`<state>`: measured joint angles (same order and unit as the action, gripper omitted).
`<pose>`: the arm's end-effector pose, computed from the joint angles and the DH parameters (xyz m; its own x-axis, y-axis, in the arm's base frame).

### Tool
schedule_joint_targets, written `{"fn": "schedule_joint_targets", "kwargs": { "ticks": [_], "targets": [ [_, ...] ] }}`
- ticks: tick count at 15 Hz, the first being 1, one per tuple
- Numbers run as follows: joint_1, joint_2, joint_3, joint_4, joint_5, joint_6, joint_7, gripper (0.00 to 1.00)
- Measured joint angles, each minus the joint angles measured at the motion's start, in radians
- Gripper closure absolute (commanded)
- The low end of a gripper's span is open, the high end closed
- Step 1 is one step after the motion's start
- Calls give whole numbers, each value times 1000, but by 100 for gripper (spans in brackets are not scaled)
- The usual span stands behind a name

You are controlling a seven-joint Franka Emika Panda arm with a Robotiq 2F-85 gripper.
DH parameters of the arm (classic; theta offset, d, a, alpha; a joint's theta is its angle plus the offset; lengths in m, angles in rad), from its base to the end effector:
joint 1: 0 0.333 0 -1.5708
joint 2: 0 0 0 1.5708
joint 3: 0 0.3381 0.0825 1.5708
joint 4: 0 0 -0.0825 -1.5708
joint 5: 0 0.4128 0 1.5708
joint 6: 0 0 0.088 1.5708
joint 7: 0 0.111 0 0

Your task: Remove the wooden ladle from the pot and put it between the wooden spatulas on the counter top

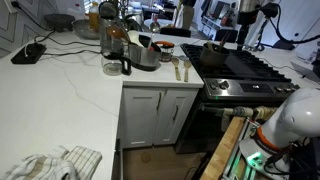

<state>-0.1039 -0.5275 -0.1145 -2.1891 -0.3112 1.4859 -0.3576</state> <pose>0.3699 -0.1281 0.5888 0.9587 0.1334 -0.2511 0.1799 -0.9684 0.1726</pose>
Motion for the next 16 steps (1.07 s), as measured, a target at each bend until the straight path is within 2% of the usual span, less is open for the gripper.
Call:
{"fn": "schedule_joint_targets", "kwargs": {
  "ticks": [10, 12, 16],
  "targets": [
    [0, 1, 0, 1, 0, 0, 11, 0],
    [1, 18, 5, 12, 0, 28, 107, 0],
    [0, 100, 54, 32, -9, 160, 361, 0]
  ]
}}
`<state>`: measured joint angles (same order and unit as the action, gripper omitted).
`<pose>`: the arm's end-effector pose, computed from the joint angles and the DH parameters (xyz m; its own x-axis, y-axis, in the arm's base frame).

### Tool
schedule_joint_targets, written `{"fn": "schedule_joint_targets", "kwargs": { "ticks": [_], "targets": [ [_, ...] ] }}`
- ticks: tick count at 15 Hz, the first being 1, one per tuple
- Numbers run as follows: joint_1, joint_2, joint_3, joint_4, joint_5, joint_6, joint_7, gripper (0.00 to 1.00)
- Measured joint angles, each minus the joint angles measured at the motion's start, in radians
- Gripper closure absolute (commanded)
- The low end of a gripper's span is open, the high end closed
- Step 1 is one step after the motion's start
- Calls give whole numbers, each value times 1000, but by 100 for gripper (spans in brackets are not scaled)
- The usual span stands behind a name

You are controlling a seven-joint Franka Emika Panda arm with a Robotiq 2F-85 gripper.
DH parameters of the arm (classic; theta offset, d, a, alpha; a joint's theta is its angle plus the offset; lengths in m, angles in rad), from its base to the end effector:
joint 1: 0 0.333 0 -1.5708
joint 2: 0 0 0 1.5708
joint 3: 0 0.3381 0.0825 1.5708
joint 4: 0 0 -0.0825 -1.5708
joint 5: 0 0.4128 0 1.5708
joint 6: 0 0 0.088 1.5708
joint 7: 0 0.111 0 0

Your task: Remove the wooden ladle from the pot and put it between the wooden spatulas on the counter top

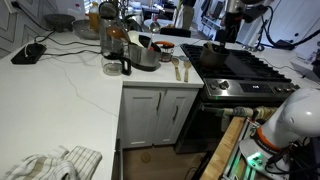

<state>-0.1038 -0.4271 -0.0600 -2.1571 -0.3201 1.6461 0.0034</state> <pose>0.4235 -0.1070 0.5770 0.9871 -0.1348 -0.0867 -0.1048 -0.9521 0.2873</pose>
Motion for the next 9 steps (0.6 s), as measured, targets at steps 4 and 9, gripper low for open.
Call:
{"fn": "schedule_joint_targets", "kwargs": {
  "ticks": [4, 9],
  "targets": [
    [-1, 90, 70, 11, -105, 104, 247, 0],
    [-1, 161, 124, 25, -301, 124, 431, 0]
  ]
}}
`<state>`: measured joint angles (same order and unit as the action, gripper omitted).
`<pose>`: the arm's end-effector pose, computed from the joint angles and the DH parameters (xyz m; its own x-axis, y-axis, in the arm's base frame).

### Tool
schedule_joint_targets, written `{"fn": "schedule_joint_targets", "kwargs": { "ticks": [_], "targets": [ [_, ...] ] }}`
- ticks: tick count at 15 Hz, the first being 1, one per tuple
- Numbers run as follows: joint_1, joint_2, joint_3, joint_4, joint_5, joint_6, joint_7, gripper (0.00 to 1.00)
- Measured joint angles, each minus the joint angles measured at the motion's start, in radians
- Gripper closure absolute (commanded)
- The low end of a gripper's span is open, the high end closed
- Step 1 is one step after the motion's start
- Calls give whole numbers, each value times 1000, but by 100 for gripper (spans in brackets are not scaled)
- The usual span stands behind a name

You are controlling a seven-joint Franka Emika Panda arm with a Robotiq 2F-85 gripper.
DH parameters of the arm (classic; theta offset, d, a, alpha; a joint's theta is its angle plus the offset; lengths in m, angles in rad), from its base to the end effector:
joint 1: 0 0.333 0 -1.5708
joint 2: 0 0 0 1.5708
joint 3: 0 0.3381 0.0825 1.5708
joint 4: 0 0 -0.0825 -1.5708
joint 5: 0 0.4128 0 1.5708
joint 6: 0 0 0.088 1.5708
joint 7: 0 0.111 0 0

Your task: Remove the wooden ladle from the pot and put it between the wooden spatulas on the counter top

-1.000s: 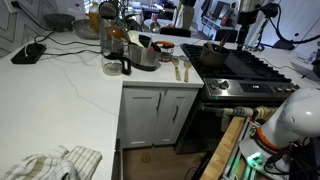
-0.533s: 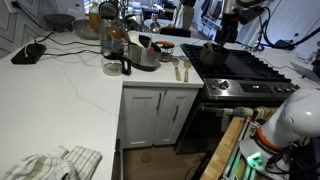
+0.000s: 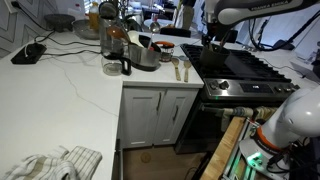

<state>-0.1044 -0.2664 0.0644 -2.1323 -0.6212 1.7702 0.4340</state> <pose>0.4891 -0.0704 0.5378 0.9538 -0.2759 0.1188 -0.2928 -0.7650 0.5737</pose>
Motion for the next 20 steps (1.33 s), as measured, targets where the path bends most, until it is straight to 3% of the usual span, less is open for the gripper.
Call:
{"fn": "schedule_joint_targets", "kwargs": {
  "ticks": [11, 18, 20],
  "targets": [
    [14, 11, 1, 11, -45, -1, 9, 0],
    [17, 43, -6, 4, -104, 64, -25, 0],
    [17, 56, -8, 4, -104, 79, -30, 23]
  ]
}}
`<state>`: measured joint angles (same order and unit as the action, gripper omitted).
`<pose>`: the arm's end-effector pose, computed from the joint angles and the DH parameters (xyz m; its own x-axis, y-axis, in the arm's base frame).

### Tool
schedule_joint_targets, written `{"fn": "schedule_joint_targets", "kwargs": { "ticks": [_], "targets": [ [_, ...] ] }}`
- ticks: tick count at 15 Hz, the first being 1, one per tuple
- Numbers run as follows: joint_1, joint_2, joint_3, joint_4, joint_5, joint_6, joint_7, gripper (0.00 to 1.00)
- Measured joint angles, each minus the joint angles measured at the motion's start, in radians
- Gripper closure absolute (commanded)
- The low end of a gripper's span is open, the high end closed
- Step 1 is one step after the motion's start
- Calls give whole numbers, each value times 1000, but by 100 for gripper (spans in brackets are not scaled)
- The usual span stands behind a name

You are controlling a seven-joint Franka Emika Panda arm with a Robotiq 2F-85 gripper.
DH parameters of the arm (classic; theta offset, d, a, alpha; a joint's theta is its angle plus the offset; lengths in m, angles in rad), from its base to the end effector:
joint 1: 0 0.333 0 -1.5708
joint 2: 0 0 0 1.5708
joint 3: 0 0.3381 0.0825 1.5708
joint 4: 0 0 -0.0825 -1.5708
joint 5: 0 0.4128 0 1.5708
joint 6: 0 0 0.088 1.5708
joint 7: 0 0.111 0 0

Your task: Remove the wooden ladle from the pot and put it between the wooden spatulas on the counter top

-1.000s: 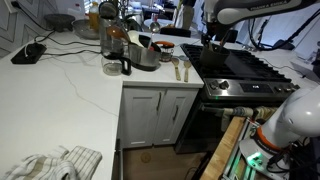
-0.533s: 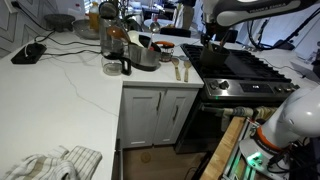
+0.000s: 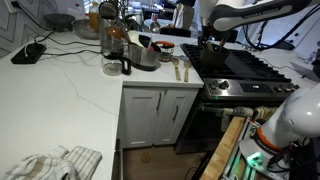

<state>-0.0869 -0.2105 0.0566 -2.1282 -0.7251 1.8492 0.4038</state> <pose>0.5117 -0.0687 0.5213 0.9800 -0.1560 0.1235 -0.1988 -0.7465 0.6350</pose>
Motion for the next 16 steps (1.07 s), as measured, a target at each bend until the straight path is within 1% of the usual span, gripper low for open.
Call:
{"fn": "schedule_joint_targets", "kwargs": {
  "ticks": [1, 3, 4, 6, 7, 8, 9, 11, 16],
  "targets": [
    [1, 7, 0, 0, 0, 4, 0, 34],
    [3, 19, 0, 0, 0, 6, 0, 50],
    [4, 24, 0, 0, -1, 6, 0, 56],
    [5, 34, 0, 0, -5, 6, 0, 64],
    [5, 38, 0, 0, -8, 6, 1, 63],
    [6, 41, 0, 1, -16, 4, 2, 65],
    [6, 42, 0, 3, -29, 0, 4, 60],
    [7, 43, 0, 3, -51, -3, 9, 58],
    [11, 43, 0, 3, -90, -19, 20, 59]
  ]
}}
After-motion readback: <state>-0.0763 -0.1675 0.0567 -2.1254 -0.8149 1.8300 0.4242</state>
